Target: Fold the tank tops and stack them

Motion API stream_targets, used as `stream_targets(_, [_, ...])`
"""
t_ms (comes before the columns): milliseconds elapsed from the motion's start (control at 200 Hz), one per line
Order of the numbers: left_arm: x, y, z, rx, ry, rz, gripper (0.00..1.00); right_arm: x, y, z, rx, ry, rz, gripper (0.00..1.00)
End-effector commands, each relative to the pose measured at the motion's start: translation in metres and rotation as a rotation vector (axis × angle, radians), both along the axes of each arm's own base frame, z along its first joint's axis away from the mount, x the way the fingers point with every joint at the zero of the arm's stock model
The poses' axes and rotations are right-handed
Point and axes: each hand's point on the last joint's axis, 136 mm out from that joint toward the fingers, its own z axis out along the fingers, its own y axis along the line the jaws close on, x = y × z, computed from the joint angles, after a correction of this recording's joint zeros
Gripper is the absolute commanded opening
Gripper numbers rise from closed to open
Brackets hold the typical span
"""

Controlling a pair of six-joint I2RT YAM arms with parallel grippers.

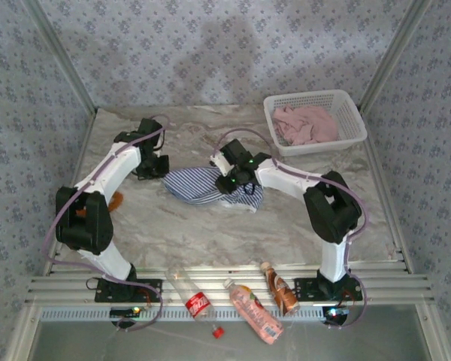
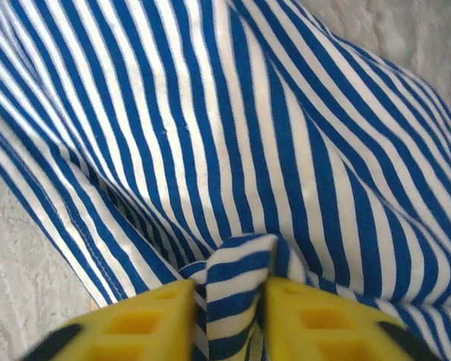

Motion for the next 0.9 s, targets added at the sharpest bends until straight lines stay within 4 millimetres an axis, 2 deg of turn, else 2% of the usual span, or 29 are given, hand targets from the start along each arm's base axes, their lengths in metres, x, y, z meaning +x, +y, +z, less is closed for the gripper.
stream_targets(0, [0.01, 0.009, -0.005, 0.016, -0.019, 0.04, 0.0, 0.002, 0.011, 0.027, 0.065, -0.044, 0.036, 0.45])
stream_targets(140, [0.007, 0.01, -0.014, 0.018, 0.006, 0.035, 0.0, -0.015, -0.033, 0.046, 0.074, -0.081, -0.068, 0.52])
stream_targets(155, [0.007, 0.011, -0.015, 0.018, 0.01, 0.036, 0.0, -0.022, -0.042, 0.038, 0.062, -0.063, -0.086, 0.52])
stream_targets(210, [0.006, 0.01, -0.017, 0.011, 0.013, 0.035, 0.0, -0.033, -0.062, 0.038, 0.078, -0.049, -0.158, 0.52])
stream_targets(285, [0.005, 0.009, -0.018, 0.001, 0.023, 0.035, 0.0, -0.052, -0.076, 0.031, 0.103, -0.009, -0.228, 0.5])
stream_targets(370, [0.005, 0.008, -0.019, -0.001, 0.026, 0.03, 0.0, -0.065, -0.075, 0.015, 0.135, 0.051, -0.252, 0.5])
stream_targets(440, [0.005, 0.008, -0.019, 0.0, 0.03, 0.028, 0.0, -0.065, -0.07, 0.007, 0.148, 0.066, -0.258, 0.5])
stream_targets(630, [0.003, 0.005, -0.021, -0.019, 0.037, 0.025, 0.0, -0.038, -0.05, -0.01, 0.163, 0.067, -0.258, 0.5])
stream_targets(745, [-0.001, 0.005, -0.021, -0.02, 0.04, 0.021, 0.0, -0.026, -0.036, -0.013, 0.187, 0.07, -0.262, 0.51])
stream_targets(894, [-0.004, 0.004, -0.023, -0.026, 0.049, 0.014, 0.0, -0.02, -0.035, -0.033, 0.132, 0.095, -0.285, 0.52])
